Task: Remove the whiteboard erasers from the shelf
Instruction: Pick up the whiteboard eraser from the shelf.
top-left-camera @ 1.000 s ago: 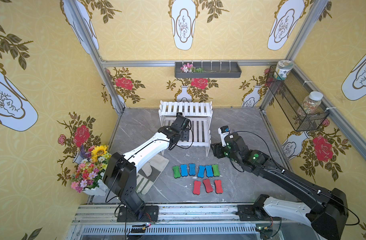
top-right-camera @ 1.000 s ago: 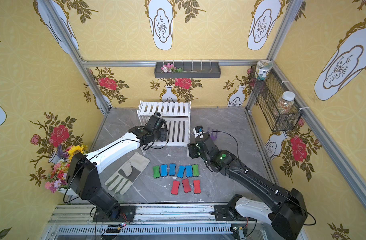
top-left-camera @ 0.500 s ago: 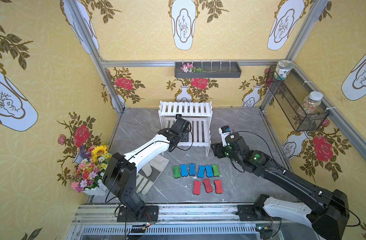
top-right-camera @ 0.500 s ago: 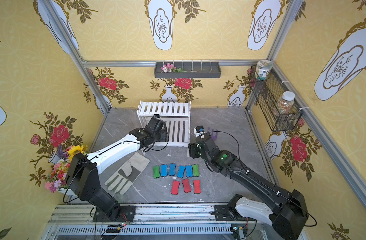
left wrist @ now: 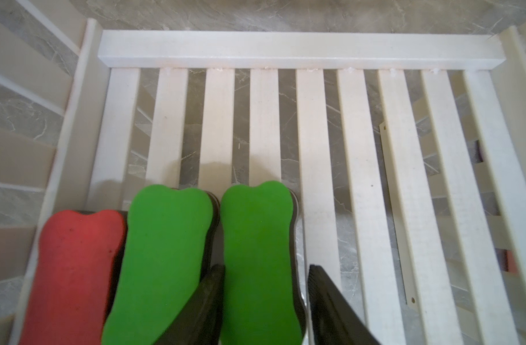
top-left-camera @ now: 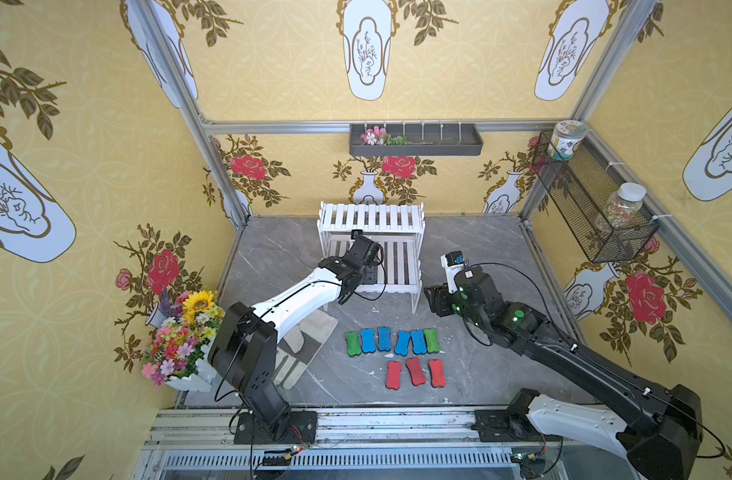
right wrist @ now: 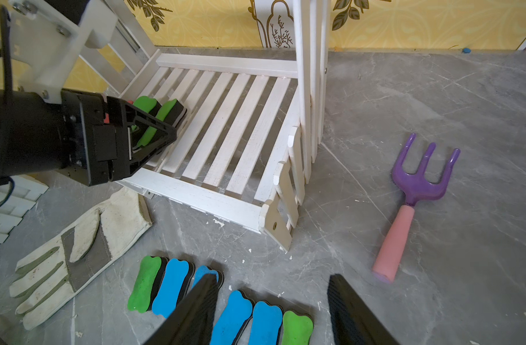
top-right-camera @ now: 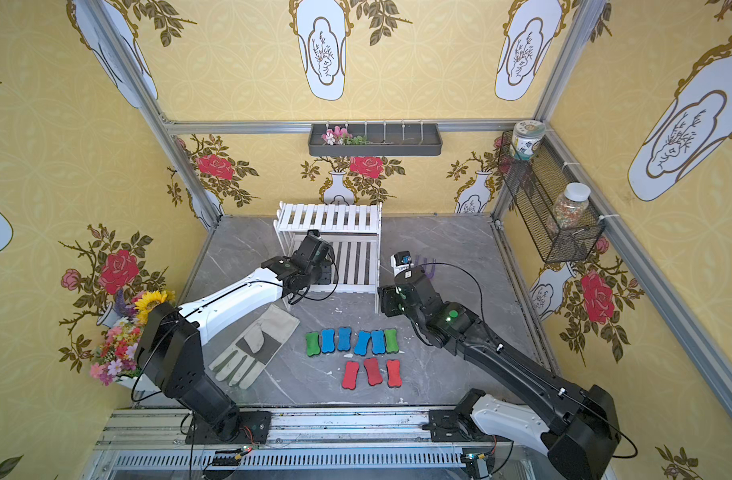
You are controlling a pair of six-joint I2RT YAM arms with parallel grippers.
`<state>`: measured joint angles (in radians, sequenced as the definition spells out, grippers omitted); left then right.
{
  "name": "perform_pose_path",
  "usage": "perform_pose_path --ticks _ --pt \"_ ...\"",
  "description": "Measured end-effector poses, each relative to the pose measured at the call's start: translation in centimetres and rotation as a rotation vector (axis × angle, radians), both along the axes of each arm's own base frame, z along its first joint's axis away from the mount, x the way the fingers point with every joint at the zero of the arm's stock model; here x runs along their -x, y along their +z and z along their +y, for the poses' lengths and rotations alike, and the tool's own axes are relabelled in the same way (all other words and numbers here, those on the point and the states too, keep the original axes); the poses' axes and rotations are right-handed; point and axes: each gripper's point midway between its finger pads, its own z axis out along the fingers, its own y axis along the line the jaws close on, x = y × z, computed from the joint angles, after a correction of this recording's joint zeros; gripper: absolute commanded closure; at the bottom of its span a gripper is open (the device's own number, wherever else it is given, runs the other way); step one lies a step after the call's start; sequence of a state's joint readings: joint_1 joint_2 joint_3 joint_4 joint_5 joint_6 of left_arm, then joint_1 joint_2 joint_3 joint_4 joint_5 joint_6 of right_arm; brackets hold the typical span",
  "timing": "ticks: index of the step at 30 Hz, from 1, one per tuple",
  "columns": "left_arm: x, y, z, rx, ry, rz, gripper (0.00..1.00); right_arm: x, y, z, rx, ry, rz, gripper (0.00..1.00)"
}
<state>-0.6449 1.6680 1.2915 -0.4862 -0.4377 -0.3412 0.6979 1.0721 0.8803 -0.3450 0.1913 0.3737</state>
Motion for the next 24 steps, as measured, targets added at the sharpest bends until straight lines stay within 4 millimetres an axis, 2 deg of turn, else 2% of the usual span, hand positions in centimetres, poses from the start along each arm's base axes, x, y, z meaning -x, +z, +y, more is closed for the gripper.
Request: perform_pose_path --ticks 7,12,17,24 --pt "0.0 1.1 -0.8 0.017 -0.016 -0.011 0.54 0.0 0.2 -0.2 -0.001 -0.008 -0.006 0.36" --pt "-0.1 1.6 -1.2 0.024 -0.018 -0.014 0.43 0.0 0.1 -0.4 0.001 -0.011 -0.004 0.36" --pt "-0.1 0.6 -0.9 -0.002 -0.009 0.009 0.42 0.1 0.3 -0.7 -0.002 -0.016 -0.008 0.36" --pt "-0.1 -0.5 -0.6 -0.034 0.002 0.035 0.56 0.1 0.4 -1.3 0.002 -0.027 -0.008 0.36"
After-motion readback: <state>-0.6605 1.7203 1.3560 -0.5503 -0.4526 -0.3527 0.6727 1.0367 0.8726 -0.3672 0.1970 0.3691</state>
